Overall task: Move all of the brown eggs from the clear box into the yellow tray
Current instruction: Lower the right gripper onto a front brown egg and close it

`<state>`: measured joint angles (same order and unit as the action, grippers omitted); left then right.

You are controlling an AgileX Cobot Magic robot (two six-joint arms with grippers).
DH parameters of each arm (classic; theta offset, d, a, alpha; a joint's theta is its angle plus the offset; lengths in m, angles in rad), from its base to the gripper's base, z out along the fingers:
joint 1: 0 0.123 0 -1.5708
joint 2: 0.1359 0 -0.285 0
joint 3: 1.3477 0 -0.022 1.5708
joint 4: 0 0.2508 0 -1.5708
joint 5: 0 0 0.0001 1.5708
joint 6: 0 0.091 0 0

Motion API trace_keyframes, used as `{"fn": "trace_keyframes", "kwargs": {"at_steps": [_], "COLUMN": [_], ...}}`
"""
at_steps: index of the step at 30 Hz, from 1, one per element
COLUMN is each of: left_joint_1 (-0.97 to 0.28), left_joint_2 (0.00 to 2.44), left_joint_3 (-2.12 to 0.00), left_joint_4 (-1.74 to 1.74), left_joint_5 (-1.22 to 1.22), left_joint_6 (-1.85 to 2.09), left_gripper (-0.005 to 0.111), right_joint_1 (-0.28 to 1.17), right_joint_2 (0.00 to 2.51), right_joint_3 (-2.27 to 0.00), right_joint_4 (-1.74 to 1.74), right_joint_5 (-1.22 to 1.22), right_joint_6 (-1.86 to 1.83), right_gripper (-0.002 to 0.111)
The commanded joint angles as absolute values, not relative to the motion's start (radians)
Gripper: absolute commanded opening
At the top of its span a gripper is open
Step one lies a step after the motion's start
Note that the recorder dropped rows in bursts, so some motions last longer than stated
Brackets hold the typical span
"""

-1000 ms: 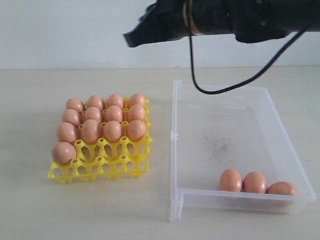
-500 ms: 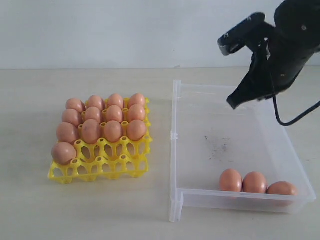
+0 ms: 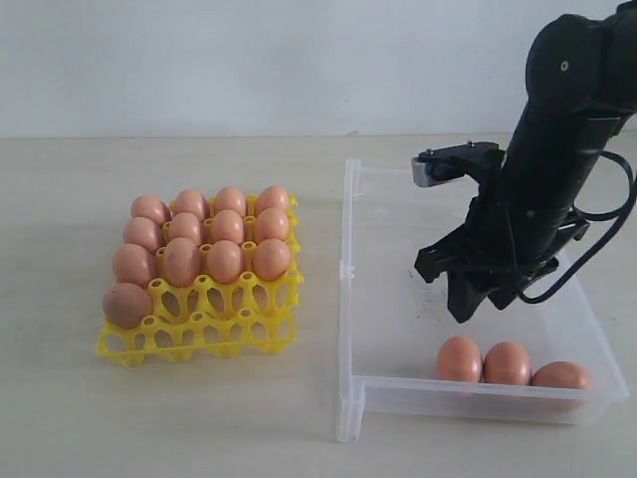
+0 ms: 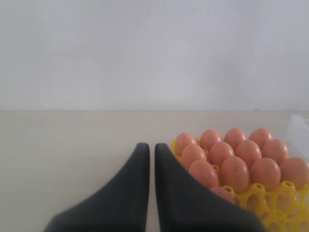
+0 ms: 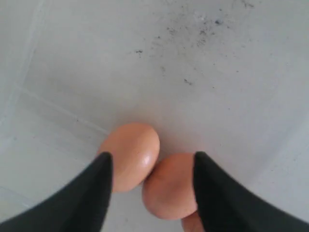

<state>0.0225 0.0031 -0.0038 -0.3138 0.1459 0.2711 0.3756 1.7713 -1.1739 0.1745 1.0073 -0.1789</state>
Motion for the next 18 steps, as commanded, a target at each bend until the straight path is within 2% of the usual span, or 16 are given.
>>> {"fn": "trace_keyframes", "kwargs": {"at_steps": [1,5,18], "left_joint_1": [0.025,0.025,0.025], "left_joint_2": [0.000,0.000,0.000], "left_joint_3": [0.000,0.000,0.000], "left_joint_4": [-0.319,-0.319,-0.319], "left_joint_5": [0.131,0.131,0.131], "left_joint_6": [0.271,0.271,0.271], "left_gripper": [0.004,0.004,0.004], "right_joint_1": [0.373,0.373,0.373], "right_joint_2": [1.778,1.809,1.898], "right_joint_3": [-1.176,-1.176,-1.176], "right_joint_4": [0.183,0.215,0.258], "right_joint_5": [1.021,1.030,1.039], "right_joint_6": [-0.049,-0.035,-0.035], "right_gripper": [0.068,0.064,0.064]}}
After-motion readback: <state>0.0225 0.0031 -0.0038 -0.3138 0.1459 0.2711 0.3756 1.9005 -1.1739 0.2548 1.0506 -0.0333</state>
